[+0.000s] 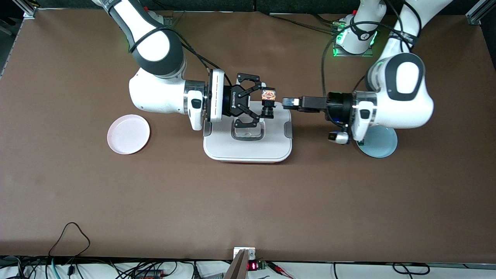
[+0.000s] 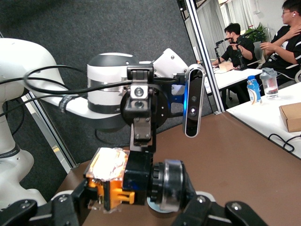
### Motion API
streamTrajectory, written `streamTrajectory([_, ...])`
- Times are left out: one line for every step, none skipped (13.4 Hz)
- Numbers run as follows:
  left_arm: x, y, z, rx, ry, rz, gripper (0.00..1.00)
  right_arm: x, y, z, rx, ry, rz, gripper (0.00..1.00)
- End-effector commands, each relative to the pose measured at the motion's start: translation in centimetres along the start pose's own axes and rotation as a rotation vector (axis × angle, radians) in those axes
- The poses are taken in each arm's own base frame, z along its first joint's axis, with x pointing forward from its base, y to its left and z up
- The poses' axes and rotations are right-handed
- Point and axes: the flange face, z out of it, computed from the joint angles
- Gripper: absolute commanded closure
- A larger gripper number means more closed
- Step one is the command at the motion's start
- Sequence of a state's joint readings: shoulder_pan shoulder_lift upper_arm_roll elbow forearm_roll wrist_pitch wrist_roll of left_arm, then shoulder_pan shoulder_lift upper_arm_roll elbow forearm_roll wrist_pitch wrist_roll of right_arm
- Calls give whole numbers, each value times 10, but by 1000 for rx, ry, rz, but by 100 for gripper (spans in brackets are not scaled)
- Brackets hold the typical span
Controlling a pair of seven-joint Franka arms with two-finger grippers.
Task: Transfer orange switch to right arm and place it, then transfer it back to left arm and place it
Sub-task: 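Close the left gripper on the switch held by the right gripper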
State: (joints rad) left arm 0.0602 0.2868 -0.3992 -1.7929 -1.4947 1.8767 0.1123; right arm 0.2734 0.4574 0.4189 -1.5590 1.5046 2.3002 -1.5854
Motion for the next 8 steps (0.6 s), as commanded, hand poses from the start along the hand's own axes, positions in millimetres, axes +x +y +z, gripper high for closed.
streamTrajectory([-12,2,15,-24,26,17,2,1,0,12,-3,24,6,68])
streamTrajectory([-12,1,17,-28,28,7,2,0,0,12,-4,23,5,68])
streamTrajectory([-15,1,22,-28,21,-3,4,0,1,12,-12,21,4,68])
streamTrajectory([-16,3,21,-30,13,-23,6,0,0,14,-14,20,4,68])
streamTrajectory([-18,4,23,-28,7,-42,12,0,0,14,-14,20,2,68])
streamTrajectory([-20,5,25,-27,3,-42,19,0,0,14,-14,20,2,68])
streamTrajectory([-24,3,30,-23,-10,-44,27,0,0,14,-14,20,4,68])
streamTrajectory([-27,4,30,-23,-23,-42,36,-1,0,13,-17,20,5,68])
